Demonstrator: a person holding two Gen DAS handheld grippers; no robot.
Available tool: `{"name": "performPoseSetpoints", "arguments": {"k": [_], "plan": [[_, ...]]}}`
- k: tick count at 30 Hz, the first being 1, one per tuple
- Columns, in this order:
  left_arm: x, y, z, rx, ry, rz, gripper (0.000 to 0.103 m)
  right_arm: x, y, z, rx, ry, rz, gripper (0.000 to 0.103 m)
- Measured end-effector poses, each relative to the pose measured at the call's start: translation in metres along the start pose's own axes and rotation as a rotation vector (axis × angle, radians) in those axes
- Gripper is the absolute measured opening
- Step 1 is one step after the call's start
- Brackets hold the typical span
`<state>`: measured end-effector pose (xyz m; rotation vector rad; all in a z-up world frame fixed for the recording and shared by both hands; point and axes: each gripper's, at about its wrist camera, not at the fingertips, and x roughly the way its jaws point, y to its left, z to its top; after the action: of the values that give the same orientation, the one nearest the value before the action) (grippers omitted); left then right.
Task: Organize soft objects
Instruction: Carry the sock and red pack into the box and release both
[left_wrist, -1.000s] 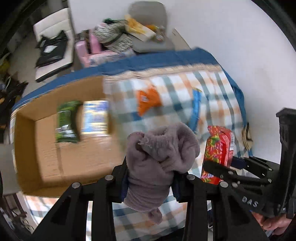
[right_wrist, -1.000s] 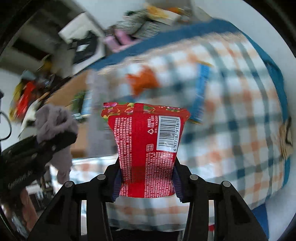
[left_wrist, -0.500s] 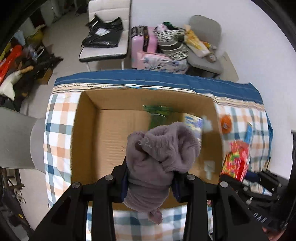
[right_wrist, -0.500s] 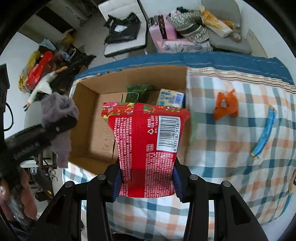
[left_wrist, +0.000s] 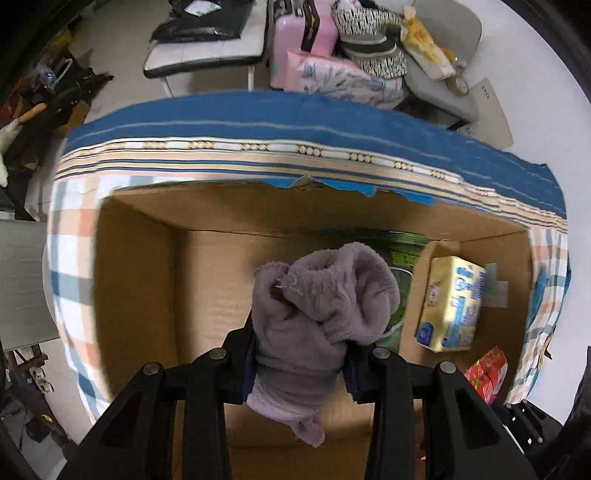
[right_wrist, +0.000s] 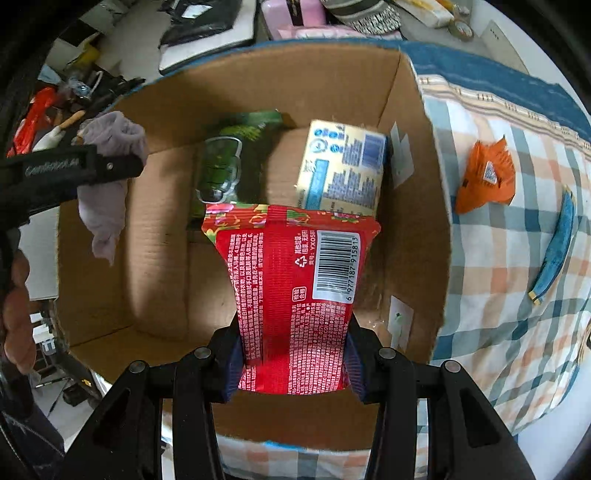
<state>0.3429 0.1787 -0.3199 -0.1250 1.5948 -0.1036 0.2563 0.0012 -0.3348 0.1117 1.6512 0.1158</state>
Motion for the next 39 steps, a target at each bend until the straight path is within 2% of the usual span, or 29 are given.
{"name": "performPoseSetpoints", "arguments": {"k": [10, 14, 17, 20, 24, 25, 27, 29, 30, 39], "plan": [[0.028, -0.002, 0.017, -0.009, 0.082, -0.001, 0.038, 0.028, -0.010, 0.009, 0.026, 0.079, -0.015, 0.049], [0.029, 0.000, 0.016, -0.036, 0.106, -0.010, 0.040, 0.022, -0.008, 0.011, 0.033, 0.096, -0.007, 0.050], [0.022, 0.001, 0.013, -0.050, 0.103, -0.019, 0.046, 0.015, -0.007, 0.010, 0.023, 0.087, -0.007, 0.051], [0.010, 0.004, 0.006, -0.059, 0.082, -0.024, 0.053, 0.006, -0.007, 0.009, 0.022, 0.077, 0.001, 0.056], [-0.016, 0.005, -0.010, -0.056, 0.024, -0.013, 0.073, -0.011, -0.009, 0.006, 0.007, 0.056, -0.006, 0.066], [-0.021, 0.005, -0.016, -0.054, 0.012, -0.008, 0.080, -0.015, -0.009, 0.006, 0.002, 0.047, -0.008, 0.071], [-0.034, 0.006, -0.031, -0.055, -0.019, 0.004, 0.088, -0.022, -0.011, 0.004, 0.002, 0.027, -0.008, 0.083], [-0.041, 0.005, -0.041, -0.050, -0.043, 0.021, 0.091, -0.029, -0.012, 0.001, -0.003, 0.010, -0.002, 0.094], [-0.046, 0.005, -0.050, -0.052, -0.061, 0.029, 0.096, -0.033, -0.012, -0.001, -0.003, 0.001, 0.000, 0.095], [-0.076, 0.000, -0.107, -0.068, -0.166, 0.074, 0.098, -0.056, 0.004, -0.024, -0.048, -0.091, -0.061, 0.096]]}}
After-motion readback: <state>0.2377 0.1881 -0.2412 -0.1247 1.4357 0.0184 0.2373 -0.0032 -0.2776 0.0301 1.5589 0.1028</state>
